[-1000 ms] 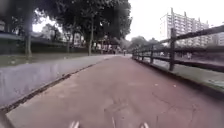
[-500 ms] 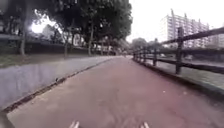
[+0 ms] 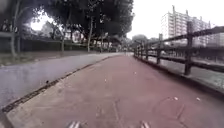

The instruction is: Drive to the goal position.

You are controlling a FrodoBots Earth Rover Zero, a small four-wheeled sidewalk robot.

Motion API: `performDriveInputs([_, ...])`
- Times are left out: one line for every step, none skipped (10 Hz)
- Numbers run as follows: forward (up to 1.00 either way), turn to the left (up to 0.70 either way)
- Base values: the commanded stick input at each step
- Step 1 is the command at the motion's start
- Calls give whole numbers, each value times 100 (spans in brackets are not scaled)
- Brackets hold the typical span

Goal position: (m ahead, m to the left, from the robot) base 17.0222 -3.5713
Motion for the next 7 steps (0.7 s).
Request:
performDriveInputs([70, 0])
performDriveInputs([70, 0])
performDriveInputs([70, 0])
performDriveInputs([70, 0])
performDriveInputs([70, 0])
performDriveInputs([70, 0])
performDriveInputs([70, 0])
